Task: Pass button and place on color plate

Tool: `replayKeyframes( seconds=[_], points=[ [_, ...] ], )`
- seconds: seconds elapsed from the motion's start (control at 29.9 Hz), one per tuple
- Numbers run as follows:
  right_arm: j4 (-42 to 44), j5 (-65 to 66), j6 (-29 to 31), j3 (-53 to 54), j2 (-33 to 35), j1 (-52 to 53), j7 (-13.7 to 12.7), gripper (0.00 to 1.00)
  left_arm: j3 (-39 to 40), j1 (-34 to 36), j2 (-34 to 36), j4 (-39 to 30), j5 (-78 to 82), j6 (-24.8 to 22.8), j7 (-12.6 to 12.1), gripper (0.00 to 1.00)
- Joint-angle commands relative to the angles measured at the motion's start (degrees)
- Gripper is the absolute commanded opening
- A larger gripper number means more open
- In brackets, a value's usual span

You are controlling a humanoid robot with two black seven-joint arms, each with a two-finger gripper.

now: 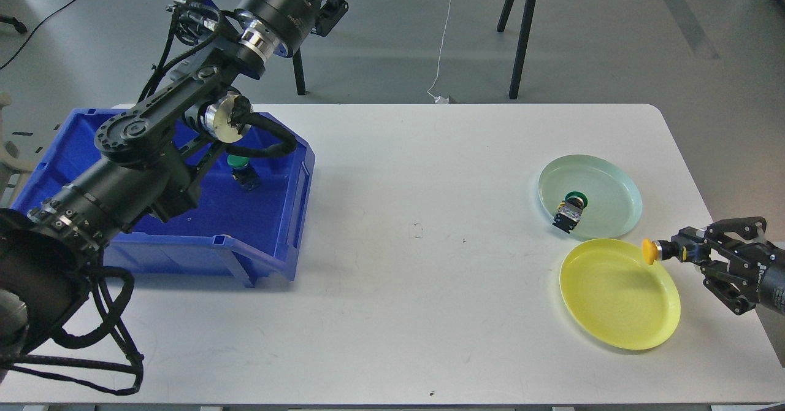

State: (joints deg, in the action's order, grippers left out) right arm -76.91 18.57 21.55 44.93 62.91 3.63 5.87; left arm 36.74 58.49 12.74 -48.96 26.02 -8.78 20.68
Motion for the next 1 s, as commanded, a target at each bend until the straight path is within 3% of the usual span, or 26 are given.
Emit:
replayKeyframes(
  seconds=[0.0,0.13,0.3,0.47,0.74,0.97],
  points=[
    [0.9,0.5,-0.2,-1.5,-3.7,-0.1,0.1,0.28,0.0,0.0,0.0,0.0,0.0,0.0,0.0,0.99],
    [0.8,0.8,-1.8,-2.3,-6.1,0.0,0.1,0.33,-0.1,0.0,0.0,0.0,0.0,0.0,0.0,0.99],
    [0.6,0.6,-1.9,-1.4,-6.2,0.5,0.1,0.68,-0.1,0.0,0.2,0.0,0.0,-0.1,0.0,0.99],
    [0.7,0.5,-1.5,0.0,-5.4,0.5,0.1,0.84,-0.1,0.1,0.2,-0.1,0.0,-0.1,0.1,0.99],
    [0.9,-2.0,0.0,10.3,-3.2,0.5,1.4,0.95,0.0,0.1,0.3,-0.1,0.0,-0.1,0.1,0.99],
    [4.2,-9.6,0.2,26.1,-8.1,4.1,1.9,0.99,1.9,0.0,0.1,0.0,-0.1,0.0,0.0,0.99]
  ],
)
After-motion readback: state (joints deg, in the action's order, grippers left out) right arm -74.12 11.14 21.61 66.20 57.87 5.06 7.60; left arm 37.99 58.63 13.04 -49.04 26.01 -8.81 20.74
